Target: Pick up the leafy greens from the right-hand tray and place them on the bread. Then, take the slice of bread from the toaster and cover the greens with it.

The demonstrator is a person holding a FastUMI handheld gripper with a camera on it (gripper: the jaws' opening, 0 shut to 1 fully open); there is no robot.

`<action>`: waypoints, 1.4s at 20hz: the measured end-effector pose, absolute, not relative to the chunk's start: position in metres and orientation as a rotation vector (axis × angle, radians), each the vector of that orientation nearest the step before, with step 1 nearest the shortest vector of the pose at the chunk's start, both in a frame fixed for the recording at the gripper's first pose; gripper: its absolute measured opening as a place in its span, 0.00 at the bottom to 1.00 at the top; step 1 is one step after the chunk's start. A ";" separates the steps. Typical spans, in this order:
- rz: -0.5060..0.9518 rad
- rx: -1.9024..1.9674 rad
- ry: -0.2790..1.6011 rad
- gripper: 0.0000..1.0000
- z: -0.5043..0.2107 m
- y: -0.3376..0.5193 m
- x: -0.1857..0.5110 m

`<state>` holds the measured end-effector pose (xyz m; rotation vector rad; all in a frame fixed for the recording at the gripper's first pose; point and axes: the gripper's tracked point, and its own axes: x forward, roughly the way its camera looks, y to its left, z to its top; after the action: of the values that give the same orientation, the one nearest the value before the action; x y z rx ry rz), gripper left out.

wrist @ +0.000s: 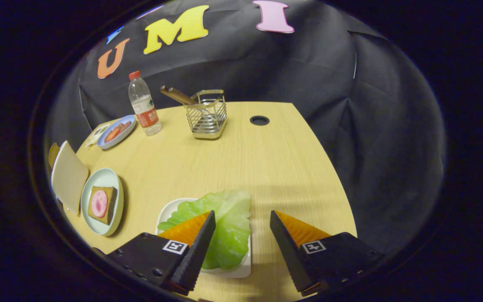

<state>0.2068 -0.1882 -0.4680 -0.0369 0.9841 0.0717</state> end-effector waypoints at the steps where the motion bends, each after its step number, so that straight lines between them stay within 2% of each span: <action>1: 0.075 -0.049 1.003 0.78 -0.471 -0.187 0.209; 2: 0.084 -0.053 1.014 0.76 -0.476 -0.183 0.210; 7: 0.093 -0.063 1.041 0.47 -0.481 -0.182 0.209; 10: 0.104 -0.068 1.043 0.45 -0.476 -0.179 0.209; 11: 0.094 -0.076 1.035 0.38 -0.469 -0.182 0.209; 12: 0.102 -0.074 1.035 0.27 -0.472 -0.178 0.211; 13: 0.116 -0.071 1.044 0.22 -0.473 -0.174 0.210; 16: 0.111 -0.087 1.044 0.26 -0.473 -0.176 0.213; 18: 0.098 -0.067 1.084 0.03 -0.478 -0.177 0.207; 28: 0.027 -0.081 0.972 0.00 -0.411 -0.168 0.191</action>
<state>0.1908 -0.1676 -0.4108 -0.0806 0.9721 0.0271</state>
